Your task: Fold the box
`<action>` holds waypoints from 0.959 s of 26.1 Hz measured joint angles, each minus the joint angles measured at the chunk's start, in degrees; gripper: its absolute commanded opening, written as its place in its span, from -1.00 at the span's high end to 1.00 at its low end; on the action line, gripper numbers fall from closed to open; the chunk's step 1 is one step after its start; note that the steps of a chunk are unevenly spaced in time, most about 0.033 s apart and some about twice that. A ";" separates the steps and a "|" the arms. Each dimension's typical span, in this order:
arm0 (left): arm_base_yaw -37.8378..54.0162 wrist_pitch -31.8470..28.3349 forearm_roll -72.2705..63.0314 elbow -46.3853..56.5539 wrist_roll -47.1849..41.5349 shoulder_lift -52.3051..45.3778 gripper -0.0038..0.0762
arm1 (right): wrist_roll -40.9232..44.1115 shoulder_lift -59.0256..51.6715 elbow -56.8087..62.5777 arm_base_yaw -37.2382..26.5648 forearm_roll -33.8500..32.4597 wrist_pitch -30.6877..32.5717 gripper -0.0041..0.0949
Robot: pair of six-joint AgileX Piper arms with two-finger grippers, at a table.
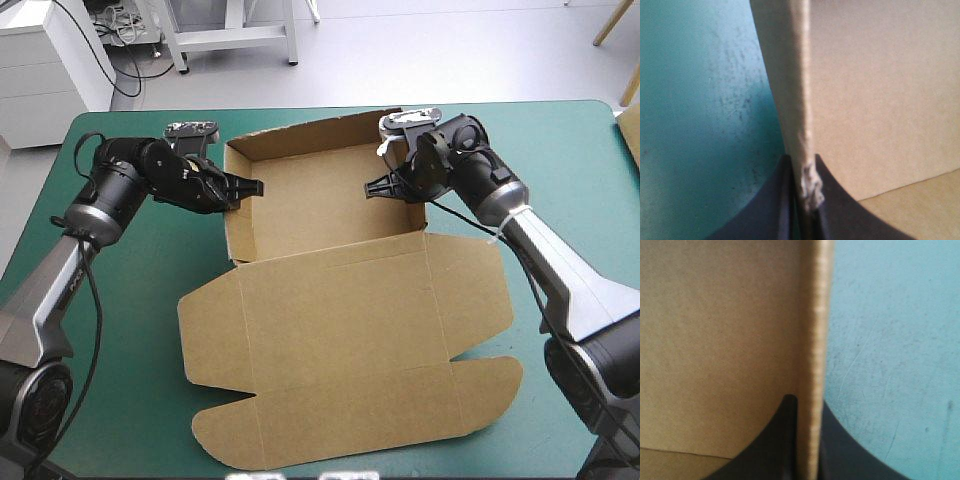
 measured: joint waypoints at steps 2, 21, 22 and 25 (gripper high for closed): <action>0.00 0.12 1.31 0.00 -0.85 1.75 0.92 | -0.70 2.31 0.00 0.00 1.03 -0.03 0.95; 0.00 -2.20 3.31 -2.02 -1.05 14.29 0.89 | -7.22 13.13 -0.58 -3.88 8.66 -1.37 0.91; 0.00 -1.82 3.31 -2.40 -0.15 14.38 0.87 | -7.45 13.24 -0.84 -3.88 8.66 -1.17 0.86; 0.00 0.86 3.53 -4.82 2.13 15.12 0.52 | -8.51 14.17 -3.32 -3.88 8.97 1.28 0.37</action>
